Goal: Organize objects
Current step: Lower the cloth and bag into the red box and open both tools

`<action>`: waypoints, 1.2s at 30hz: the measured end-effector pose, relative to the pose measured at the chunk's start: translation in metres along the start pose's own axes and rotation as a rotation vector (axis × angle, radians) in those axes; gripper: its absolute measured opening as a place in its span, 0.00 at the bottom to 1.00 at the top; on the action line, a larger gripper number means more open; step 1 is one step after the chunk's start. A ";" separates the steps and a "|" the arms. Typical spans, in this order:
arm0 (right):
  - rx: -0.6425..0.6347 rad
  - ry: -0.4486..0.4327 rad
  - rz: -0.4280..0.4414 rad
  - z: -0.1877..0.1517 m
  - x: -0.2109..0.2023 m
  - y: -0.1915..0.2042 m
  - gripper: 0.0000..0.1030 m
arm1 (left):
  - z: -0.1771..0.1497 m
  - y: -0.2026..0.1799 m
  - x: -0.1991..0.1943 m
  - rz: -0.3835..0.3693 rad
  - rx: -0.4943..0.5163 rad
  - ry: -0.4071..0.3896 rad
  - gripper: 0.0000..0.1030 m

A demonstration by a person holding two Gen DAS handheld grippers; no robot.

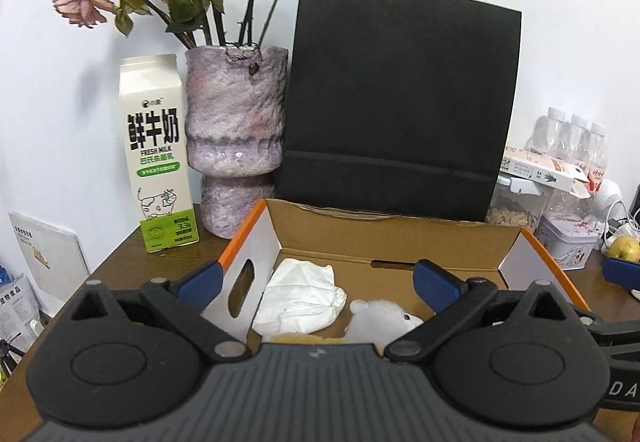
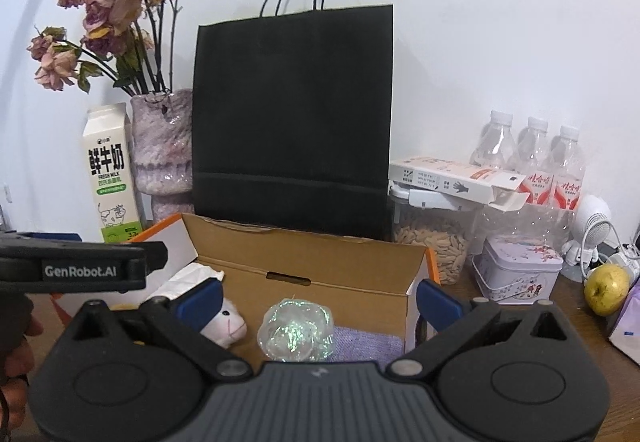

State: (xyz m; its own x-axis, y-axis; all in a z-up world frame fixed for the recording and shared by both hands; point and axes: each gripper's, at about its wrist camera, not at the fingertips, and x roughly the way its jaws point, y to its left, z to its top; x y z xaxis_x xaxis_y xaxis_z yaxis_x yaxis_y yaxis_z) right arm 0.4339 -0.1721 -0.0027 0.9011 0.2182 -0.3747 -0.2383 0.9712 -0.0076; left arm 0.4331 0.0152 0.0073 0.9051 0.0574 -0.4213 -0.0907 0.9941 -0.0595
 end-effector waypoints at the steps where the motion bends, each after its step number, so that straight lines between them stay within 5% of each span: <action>1: -0.001 -0.003 0.001 0.000 -0.003 0.000 1.00 | 0.000 0.001 -0.003 -0.004 -0.001 -0.003 1.00; 36: -0.053 -0.066 0.015 -0.026 -0.117 0.006 1.00 | -0.037 0.012 -0.113 -0.069 0.011 -0.050 1.00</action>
State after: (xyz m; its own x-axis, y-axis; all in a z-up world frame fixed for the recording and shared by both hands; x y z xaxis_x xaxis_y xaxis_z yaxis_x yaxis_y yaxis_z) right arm 0.3172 -0.1948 0.0169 0.9188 0.2403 -0.3131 -0.2692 0.9617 -0.0519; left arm 0.3146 0.0176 0.0209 0.9288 -0.0075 -0.3705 -0.0226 0.9968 -0.0769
